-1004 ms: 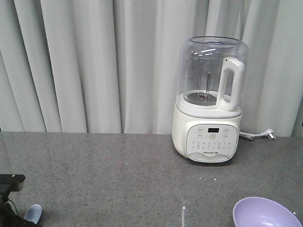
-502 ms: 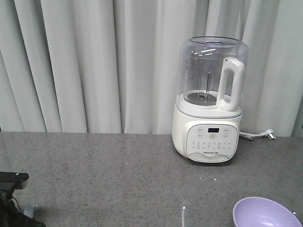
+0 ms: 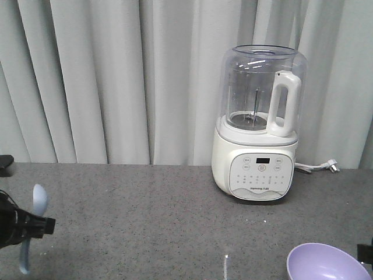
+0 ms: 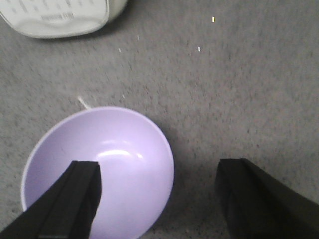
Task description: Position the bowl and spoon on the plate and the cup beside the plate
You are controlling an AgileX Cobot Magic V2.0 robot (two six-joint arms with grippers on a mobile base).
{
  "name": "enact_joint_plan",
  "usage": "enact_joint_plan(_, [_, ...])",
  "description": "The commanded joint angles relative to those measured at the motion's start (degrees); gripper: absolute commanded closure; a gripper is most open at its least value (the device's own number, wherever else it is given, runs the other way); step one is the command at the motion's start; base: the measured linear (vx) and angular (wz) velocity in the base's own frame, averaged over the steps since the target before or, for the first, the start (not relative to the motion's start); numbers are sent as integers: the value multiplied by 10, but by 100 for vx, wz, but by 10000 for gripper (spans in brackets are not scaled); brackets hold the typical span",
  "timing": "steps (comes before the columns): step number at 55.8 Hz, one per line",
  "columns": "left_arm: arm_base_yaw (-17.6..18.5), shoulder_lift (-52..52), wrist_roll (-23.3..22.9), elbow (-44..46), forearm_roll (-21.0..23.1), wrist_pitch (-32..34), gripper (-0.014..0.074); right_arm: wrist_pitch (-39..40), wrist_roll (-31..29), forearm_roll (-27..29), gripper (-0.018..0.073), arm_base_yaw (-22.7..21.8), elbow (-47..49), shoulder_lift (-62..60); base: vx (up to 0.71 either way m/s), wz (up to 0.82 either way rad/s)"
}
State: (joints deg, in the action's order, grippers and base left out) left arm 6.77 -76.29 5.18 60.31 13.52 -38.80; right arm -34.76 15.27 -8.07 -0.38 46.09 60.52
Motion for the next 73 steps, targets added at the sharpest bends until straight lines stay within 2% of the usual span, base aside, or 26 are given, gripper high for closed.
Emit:
enact_joint_plan(1, [5,52,4,18,16,38,602,-10,-3,-4,38,0,56,46,0,0])
enact_joint_plan(18, [5,95,7,18,15,34,603,-99,-36,15,38,0,188,222,0,0])
enact_joint_plan(31, [5,93,7,18,15,23,603,-124,-35,5,61,0,206,310,0,0])
enact_joint_plan(35, [5,93,7,18,15,20,603,-126,-39,5,102,0,206,328,0,0])
enact_joint_plan(39, [5,93,7,18,15,17,603,-127,-53,5,188,0,206,339,0,0])
enact_joint_plan(44, [5,93,8,18,10,15,603,-130,-81,10,366,0,206,344,0,0])
enact_joint_plan(48, [5,93,8,18,6,15,603,-135,-90,10,561,0,206,341,0,0])
enact_joint_plan(49, [5,93,8,18,5,15,603,-135,-91,10,575,0,206,340,0,0])
enact_joint_plan(57, [5,94,21,18,6,16,603,-132,-113,14,574,0,206,307,0,0])
enact_joint_plan(61, [5,94,21,18,6,16,603,-120,-146,26,572,0,206,269,0,0])
enact_joint_plan(67, [5,95,21,18,6,15,603,-93,-221,68,571,0,206,197,0,0])
enact_joint_plan(73, [5,99,21,16,6,11,603,-64,-288,134,571,0,205,116,0,0])
